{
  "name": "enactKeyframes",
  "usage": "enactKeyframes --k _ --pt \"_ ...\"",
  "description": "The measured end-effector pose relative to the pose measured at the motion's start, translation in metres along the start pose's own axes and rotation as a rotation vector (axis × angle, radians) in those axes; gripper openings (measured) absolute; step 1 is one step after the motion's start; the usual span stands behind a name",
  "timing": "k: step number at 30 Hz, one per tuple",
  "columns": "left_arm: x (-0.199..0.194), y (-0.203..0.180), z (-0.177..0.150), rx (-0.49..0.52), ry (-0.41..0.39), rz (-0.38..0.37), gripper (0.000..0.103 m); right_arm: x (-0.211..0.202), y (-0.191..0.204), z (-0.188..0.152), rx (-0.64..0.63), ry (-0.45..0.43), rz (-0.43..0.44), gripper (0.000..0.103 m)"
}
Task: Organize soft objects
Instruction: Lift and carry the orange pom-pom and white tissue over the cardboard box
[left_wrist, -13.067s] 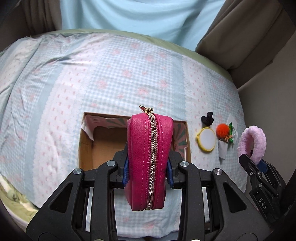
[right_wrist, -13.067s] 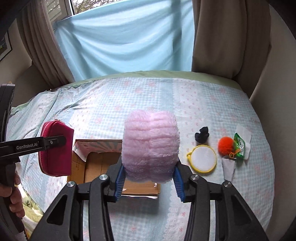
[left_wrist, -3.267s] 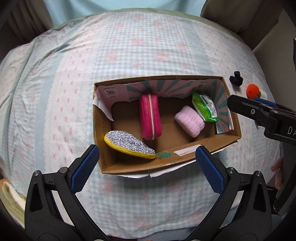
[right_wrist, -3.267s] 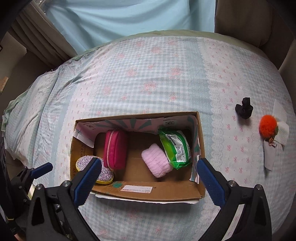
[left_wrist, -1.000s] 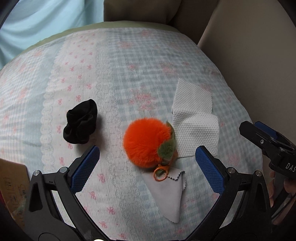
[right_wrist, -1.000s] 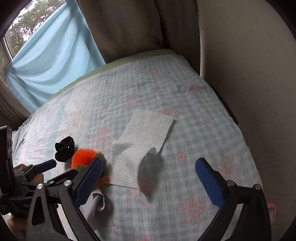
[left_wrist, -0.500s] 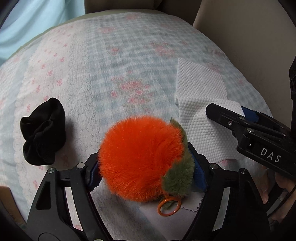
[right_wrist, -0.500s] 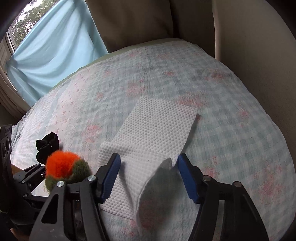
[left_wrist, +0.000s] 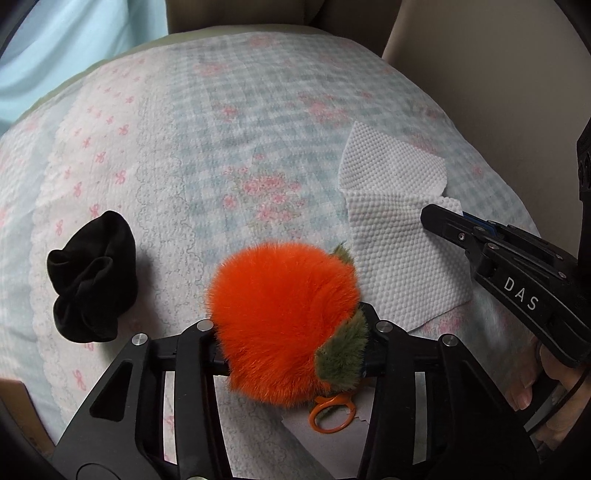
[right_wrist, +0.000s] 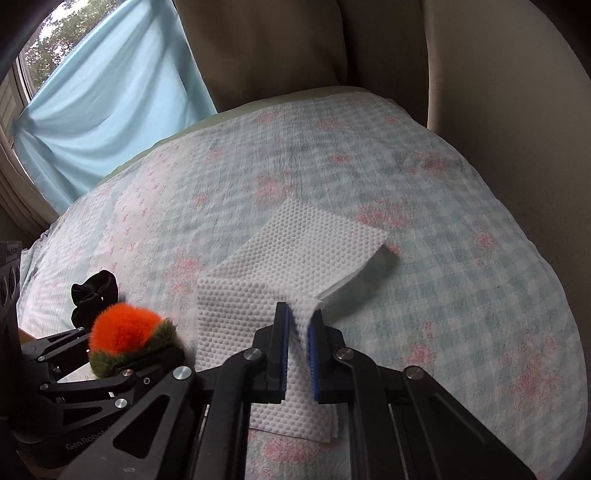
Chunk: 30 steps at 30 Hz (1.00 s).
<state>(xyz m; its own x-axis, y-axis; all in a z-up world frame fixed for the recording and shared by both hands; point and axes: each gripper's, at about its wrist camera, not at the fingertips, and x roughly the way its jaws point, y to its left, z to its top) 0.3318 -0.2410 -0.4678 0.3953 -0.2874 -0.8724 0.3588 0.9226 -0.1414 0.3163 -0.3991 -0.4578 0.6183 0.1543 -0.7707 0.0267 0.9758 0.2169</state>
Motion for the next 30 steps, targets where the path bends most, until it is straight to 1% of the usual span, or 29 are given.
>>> enactKeyframes --k 8,17,23,30 --pt "-0.017 0.000 0.008 -0.018 -0.028 -0.011 0.039 -0.021 -0.001 0.013 0.013 -0.038 -0.014 0.008" --pt "-0.063 -0.004 0.024 -0.035 -0.083 -0.017 0.038 -0.074 0.012 0.033 0.011 -0.095 -0.017 0.008" --pt "-0.119 -0.002 0.031 -0.085 -0.129 -0.027 0.038 -0.129 0.033 0.049 -0.005 -0.140 -0.013 0.008" --pt "-0.207 0.010 0.029 -0.140 -0.179 -0.032 0.038 -0.205 0.079 0.059 -0.029 -0.171 0.003 0.008"
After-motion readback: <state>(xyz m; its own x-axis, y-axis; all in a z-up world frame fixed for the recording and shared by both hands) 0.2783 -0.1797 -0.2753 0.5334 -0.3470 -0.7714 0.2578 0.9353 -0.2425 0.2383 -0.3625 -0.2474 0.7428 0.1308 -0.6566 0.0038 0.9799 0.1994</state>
